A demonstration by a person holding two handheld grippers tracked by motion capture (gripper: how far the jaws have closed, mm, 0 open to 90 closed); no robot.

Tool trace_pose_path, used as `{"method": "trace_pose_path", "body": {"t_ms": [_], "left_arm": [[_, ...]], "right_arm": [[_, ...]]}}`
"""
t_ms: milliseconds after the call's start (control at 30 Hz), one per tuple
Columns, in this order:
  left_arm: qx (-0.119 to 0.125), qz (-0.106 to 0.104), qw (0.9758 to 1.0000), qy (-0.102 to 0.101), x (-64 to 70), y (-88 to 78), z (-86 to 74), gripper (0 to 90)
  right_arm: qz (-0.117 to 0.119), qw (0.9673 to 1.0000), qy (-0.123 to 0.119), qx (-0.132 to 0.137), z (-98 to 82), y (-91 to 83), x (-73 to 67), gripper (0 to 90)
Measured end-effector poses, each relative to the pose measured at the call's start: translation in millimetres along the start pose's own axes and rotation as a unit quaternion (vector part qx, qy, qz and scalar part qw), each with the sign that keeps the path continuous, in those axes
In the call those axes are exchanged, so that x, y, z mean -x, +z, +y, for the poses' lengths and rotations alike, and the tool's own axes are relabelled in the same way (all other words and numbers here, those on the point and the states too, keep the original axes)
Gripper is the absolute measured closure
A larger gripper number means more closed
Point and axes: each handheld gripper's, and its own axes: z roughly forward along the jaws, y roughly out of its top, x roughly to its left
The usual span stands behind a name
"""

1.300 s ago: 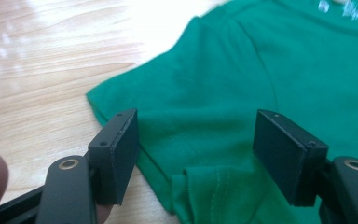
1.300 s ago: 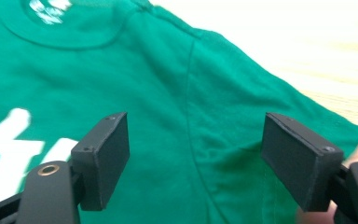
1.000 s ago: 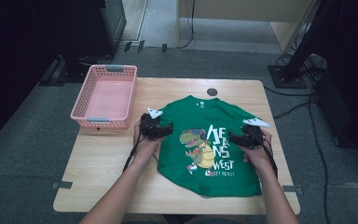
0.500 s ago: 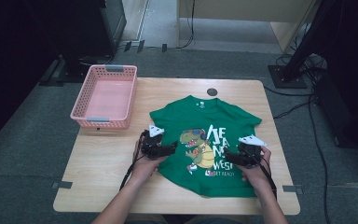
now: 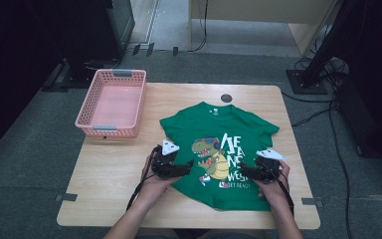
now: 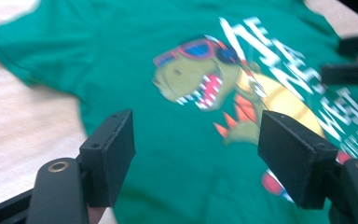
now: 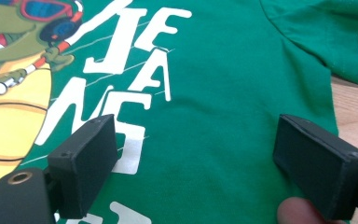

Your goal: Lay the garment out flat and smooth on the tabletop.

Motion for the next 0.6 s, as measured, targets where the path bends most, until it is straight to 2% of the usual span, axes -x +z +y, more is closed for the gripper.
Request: {"method": "trace_pose_path", "body": {"t_ms": [33, 133, 267, 367, 467, 600], "left_arm": [[-0.005, -0.007, 1.0, 0.005, 1.8, -0.5, -1.8, 32.8], [-0.013, -0.016, 0.9998, -0.004, 2.3, 0.3, -8.5, 41.7], [-0.023, -0.014, 0.9996, 0.002, 2.0, 9.0, -15.3, 52.0], [-0.025, -0.029, 0.9992, 0.015, 4.9, 13.5, -16.7, 63.0], [-0.03, -0.031, 0.9986, 0.03, 9.3, 18.4, -16.3, 65.4], [-0.039, -0.018, 0.9983, 0.039, 11.4, 24.8, -17.1, 66.1]], "right_arm": [[-0.003, 1.0, -0.005, -0.002, 0.0, 0.3, -1.1, 13.3], [-0.003, 1.0, -0.003, -0.002, 0.0, 0.2, -0.9, 13.3], [-0.003, 1.0, -0.004, -0.002, 0.0, 0.2, -1.0, 13.3], [-0.003, 1.0, -0.005, -0.002, 0.0, 0.3, -1.0, 13.3], [-0.004, 1.0, -0.004, -0.002, 0.0, 0.2, -1.0, 13.3], [-0.003, 1.0, -0.005, -0.002, 0.0, 0.3, -1.0, 13.3]]}}
